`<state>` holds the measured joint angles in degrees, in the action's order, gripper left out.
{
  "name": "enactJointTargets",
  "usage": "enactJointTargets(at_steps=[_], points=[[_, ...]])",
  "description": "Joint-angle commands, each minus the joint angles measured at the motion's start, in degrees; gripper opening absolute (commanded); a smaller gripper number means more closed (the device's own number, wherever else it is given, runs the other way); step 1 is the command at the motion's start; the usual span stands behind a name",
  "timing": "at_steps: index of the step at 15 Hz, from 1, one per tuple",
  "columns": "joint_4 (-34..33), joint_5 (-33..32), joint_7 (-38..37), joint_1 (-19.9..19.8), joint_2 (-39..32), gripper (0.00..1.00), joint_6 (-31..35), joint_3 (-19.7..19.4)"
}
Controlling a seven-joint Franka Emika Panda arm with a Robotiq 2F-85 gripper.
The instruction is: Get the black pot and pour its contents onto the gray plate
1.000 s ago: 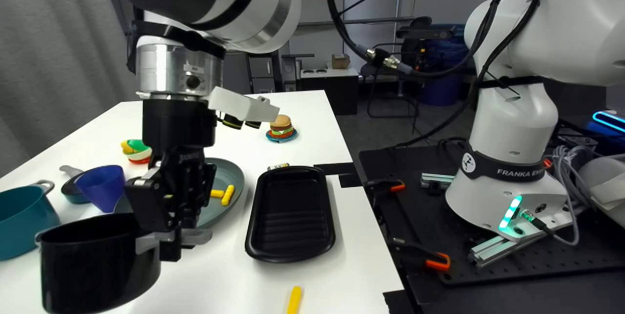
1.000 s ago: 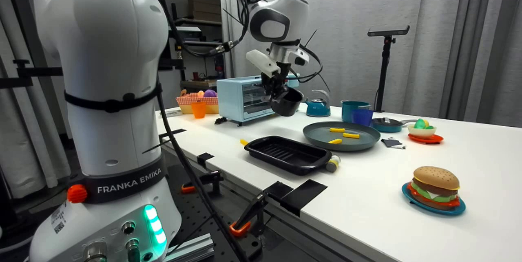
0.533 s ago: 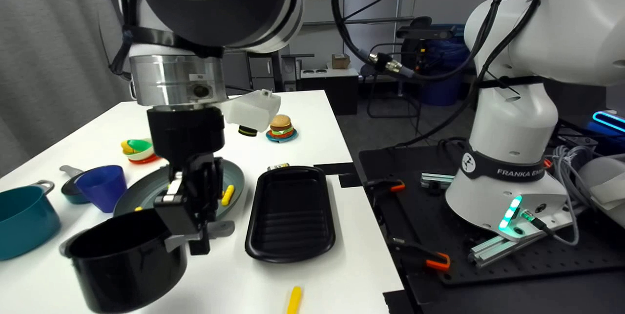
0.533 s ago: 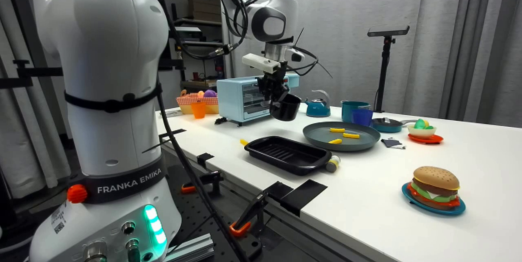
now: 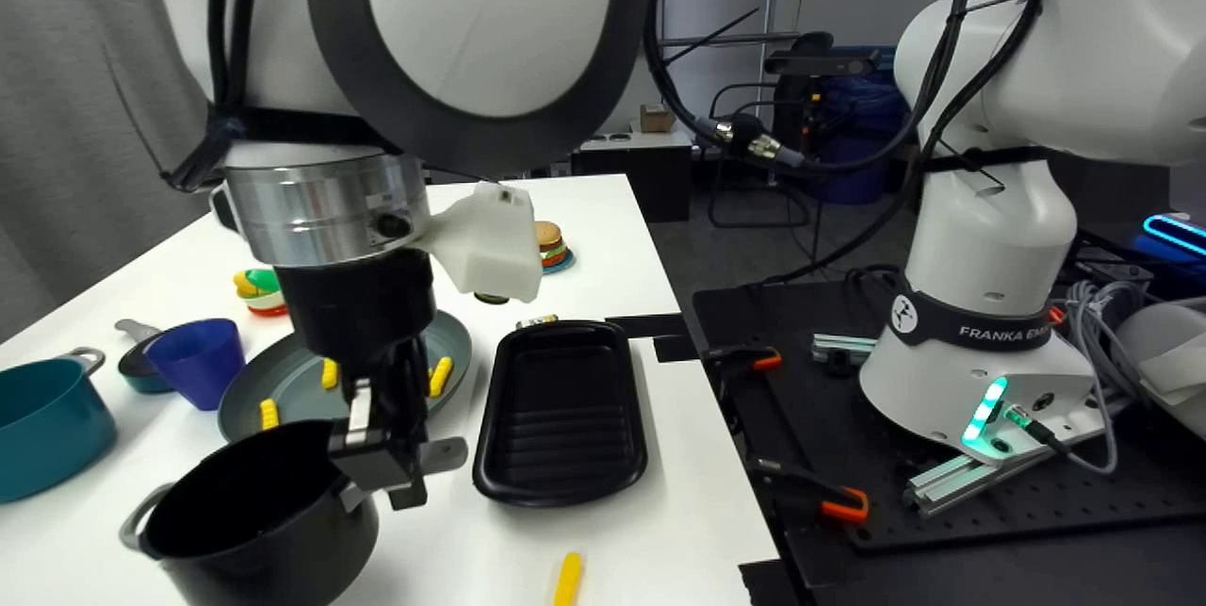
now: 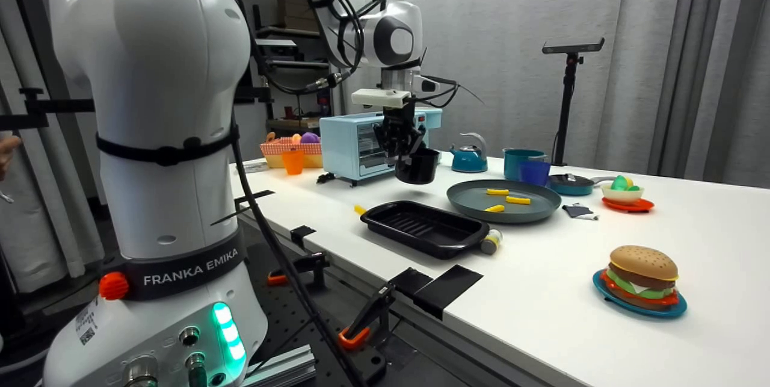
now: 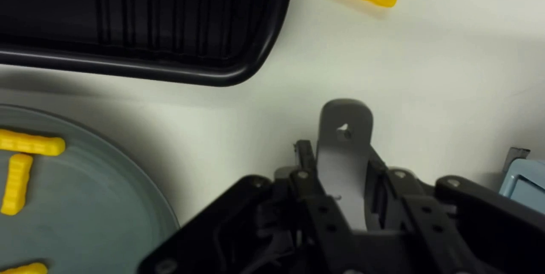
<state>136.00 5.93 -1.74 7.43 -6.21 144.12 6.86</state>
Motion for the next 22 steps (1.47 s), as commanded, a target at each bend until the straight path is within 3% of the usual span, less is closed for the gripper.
enactJointTargets(at_steps=[1,8,20,21,22], points=[[-3.0,-5.0,-3.5,0.7,-3.4,0.07,0.7,-0.3],[-10.6,-9.5,-5.5,1.3,-11.1,0.07,0.4,-1.3],[-20.6,-10.0,-6.2,3.0,-19.1,0.07,-1.0,-2.7],[-20.9,-10.0,-6.3,3.1,-19.2,0.45,-1.1,-2.9],[-21.2,-10.0,-6.4,3.2,-19.3,0.55,-1.2,-3.0]])
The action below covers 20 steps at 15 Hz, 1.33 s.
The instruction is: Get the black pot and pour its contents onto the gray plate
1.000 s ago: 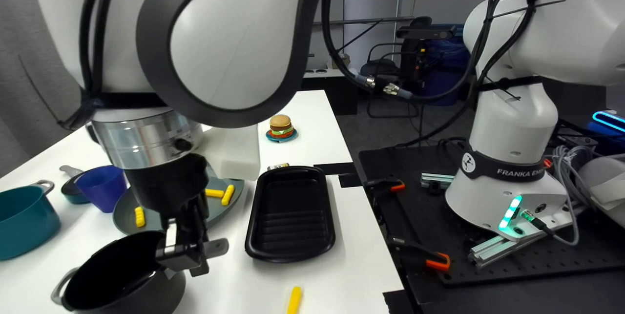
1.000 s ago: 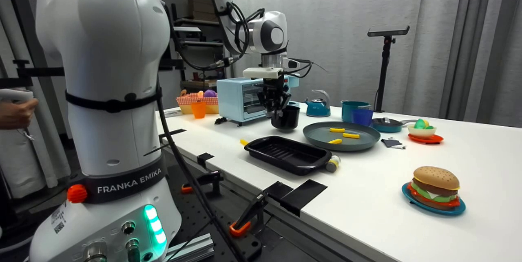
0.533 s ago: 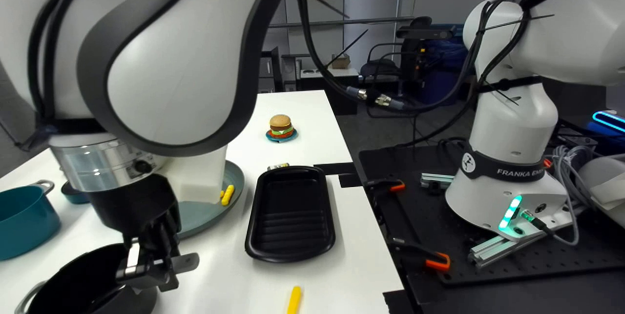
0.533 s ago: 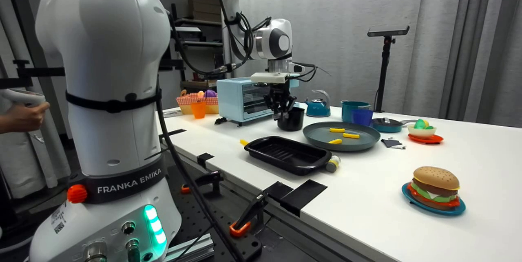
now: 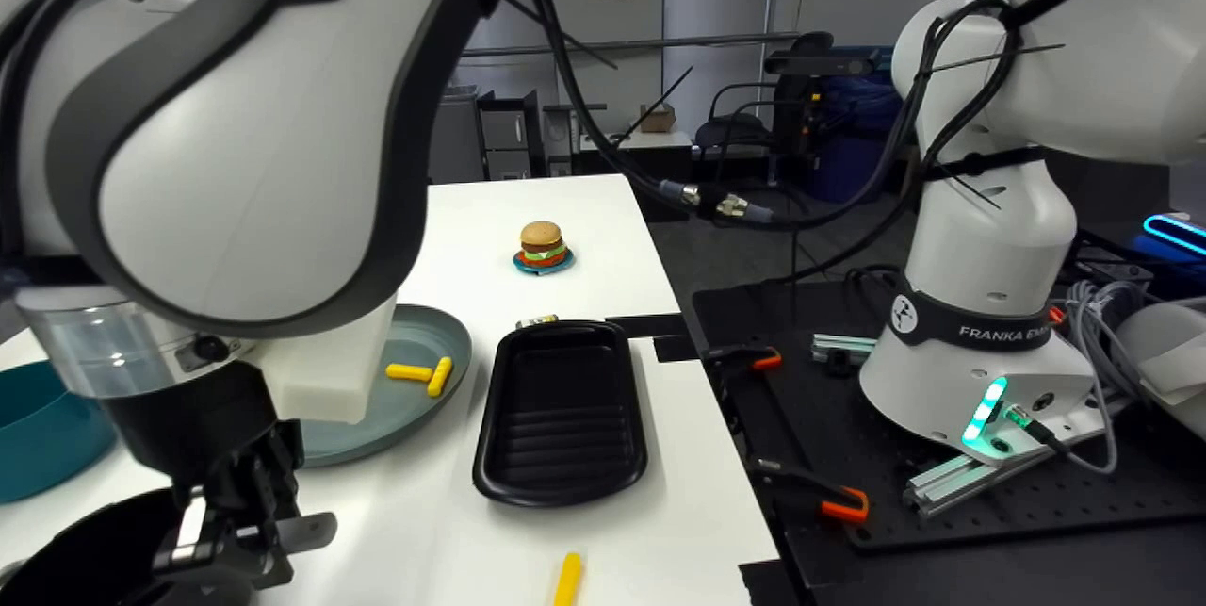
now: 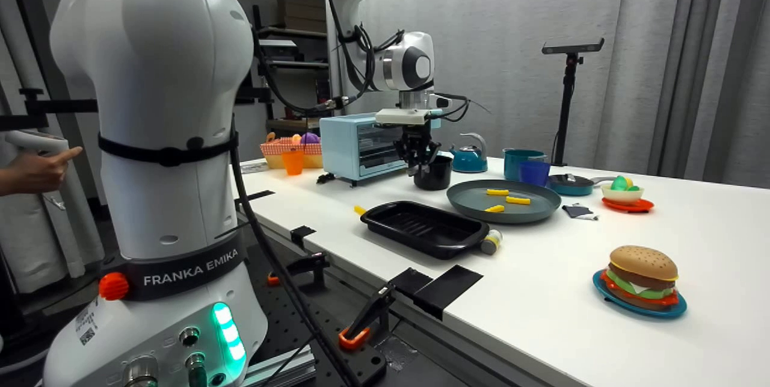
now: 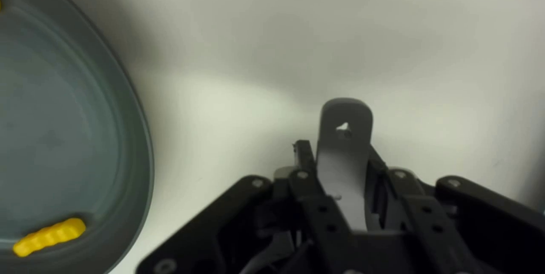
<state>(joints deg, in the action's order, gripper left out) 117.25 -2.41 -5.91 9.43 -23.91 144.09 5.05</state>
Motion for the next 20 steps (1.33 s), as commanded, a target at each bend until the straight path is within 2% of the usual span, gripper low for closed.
enactJointTargets(at_steps=[1,6,14,20], points=[[-2.7,-1.7,-2.2,1.3,-1.8,0.62,-1.2,-1.3],[-2.8,-1.8,-2.4,1.6,-1.8,0.98,-1.3,-1.6],[0.4,-2.2,-3.2,2.2,2.6,1.0,-0.8,-1.9],[4.4,-3.5,-6.7,2.1,7.7,1.0,-0.4,-2.7]])
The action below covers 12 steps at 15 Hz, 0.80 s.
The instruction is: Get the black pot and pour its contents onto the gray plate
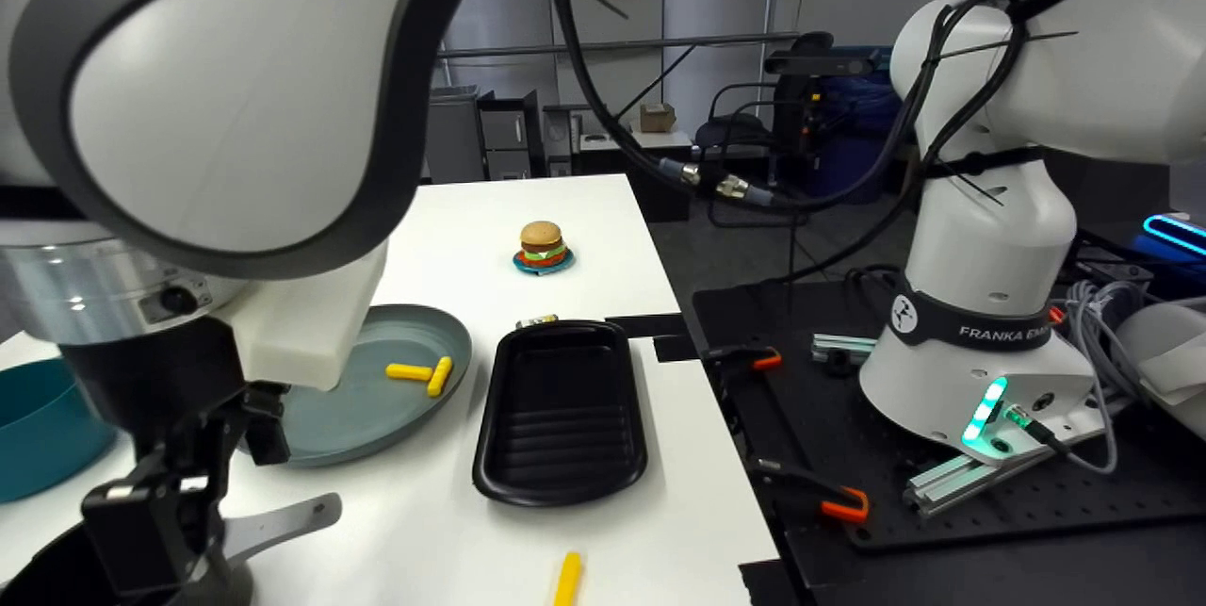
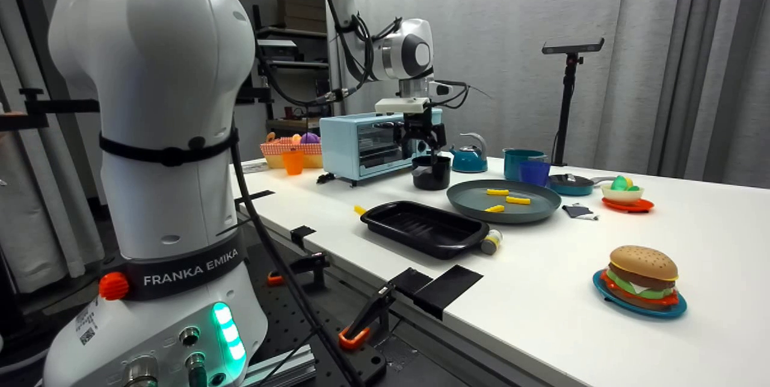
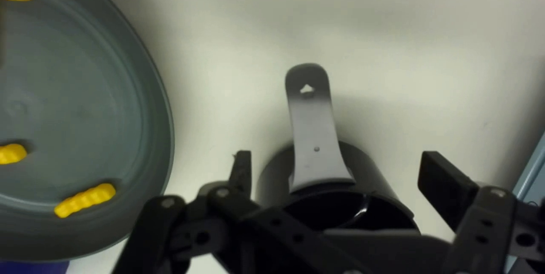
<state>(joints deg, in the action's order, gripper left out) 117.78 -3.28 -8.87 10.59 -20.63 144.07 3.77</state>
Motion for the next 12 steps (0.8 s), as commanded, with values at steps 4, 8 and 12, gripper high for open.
enactJointTargets(at_steps=[4,8,12], points=[[7.9,-4.1,-6.9,0.4,8.6,1.0,-0.3,-2.2],[11.9,-5.2,-9.1,-0.5,13.0,1.0,-0.9,-3.0],[15.3,-6.3,-9.7,-2.1,17.0,1.0,-1.7,-3.4]])
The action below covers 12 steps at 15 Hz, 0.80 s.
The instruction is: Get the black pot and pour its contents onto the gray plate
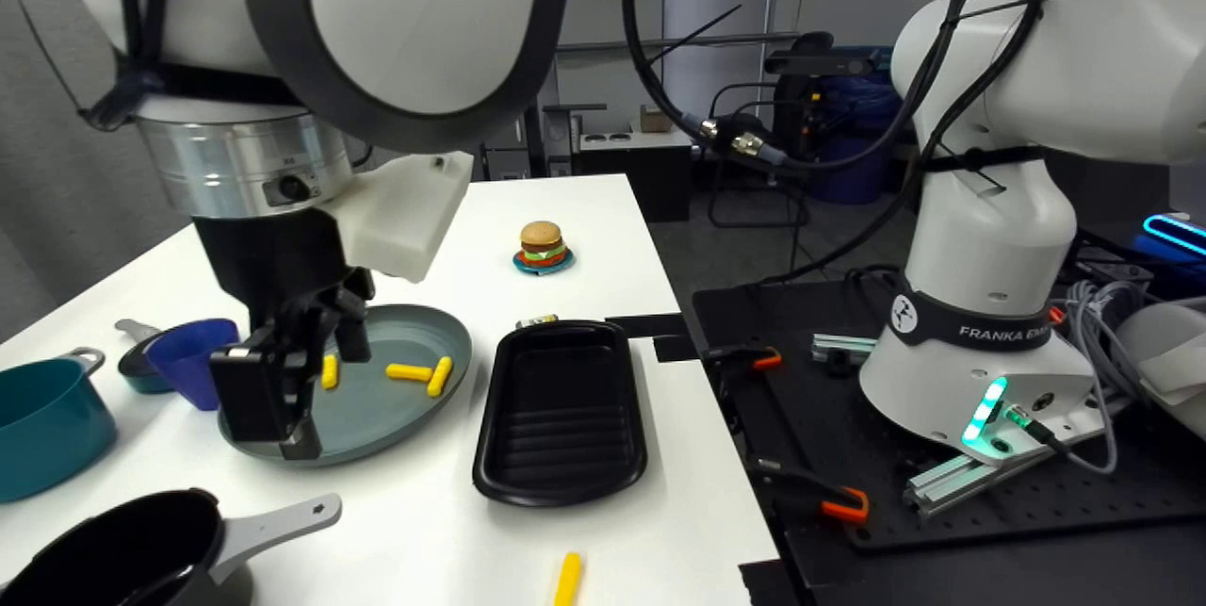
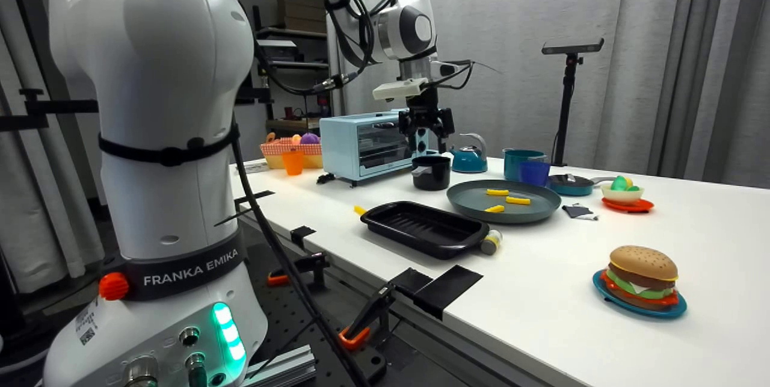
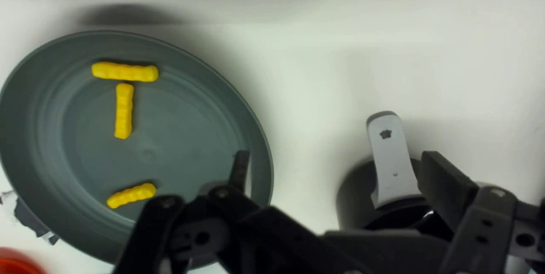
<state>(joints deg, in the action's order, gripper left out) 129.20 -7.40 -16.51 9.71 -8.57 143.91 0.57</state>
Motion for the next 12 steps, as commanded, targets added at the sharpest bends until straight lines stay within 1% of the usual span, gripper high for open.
enactJointTargets(at_steps=[1,6,12], points=[[4.6,-2.2,-1.9,-1.7,5.8,1.0,-1.7,-0.2],[7.9,-4.2,-2.5,-4.1,9.2,1.0,-2.0,-0.3],[10.0,-6.2,-3.2,-6.4,11.6,1.0,-2.0,0.0]])
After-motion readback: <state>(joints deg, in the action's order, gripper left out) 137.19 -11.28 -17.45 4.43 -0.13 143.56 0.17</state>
